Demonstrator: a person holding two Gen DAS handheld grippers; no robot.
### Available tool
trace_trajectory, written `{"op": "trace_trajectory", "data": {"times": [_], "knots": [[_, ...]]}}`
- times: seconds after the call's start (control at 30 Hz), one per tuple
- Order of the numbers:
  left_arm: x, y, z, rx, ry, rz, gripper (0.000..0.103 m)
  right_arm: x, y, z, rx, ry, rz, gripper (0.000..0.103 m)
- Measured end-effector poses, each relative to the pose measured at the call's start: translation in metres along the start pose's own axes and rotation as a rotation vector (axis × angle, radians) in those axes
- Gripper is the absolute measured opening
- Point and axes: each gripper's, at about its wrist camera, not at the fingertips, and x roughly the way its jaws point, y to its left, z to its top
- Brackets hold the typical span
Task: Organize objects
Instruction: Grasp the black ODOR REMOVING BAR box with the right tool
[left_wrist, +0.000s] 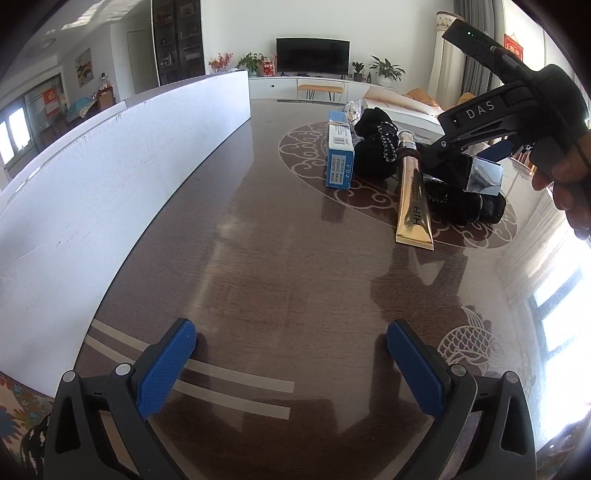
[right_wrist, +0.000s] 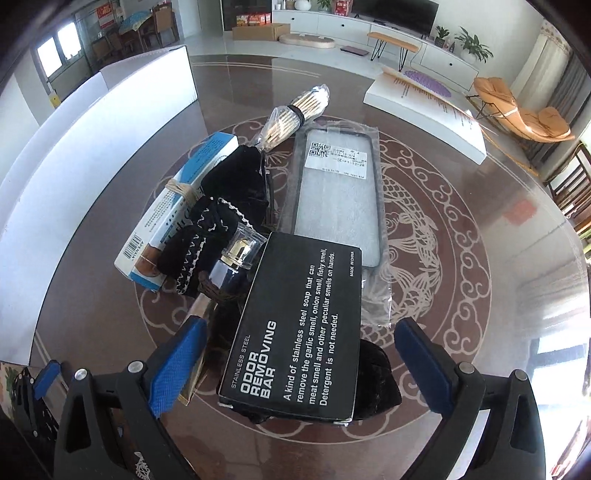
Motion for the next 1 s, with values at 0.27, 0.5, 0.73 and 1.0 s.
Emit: {"op": "trace_trajectory", "data": {"times": [0.27,0.5,0.73,1.0], "knots": [[0.0,0.0,0.0,-0.001,0.001,0.001,0.103,-0.01,-0.004,-0.022,0.007,-0.023,0.071,0.059],[0.0,0.0,0.0,-0.002,-0.001,0.001,0.103,-0.041,-0.008,-0.047,0.09,-0.133,0.187,0.059],[0.0,0.001,-0.001,-0.005,-0.001,0.005,0.103,-0.085,-0.033,-0.081,0.198,-0.253,0.26,0.059],[0.0,0.001,-0.002,-0.005,0.0,0.005,0.103,-0.106,-0.088,-0.134,0.298,-0.33,0.12,0.059]]}}
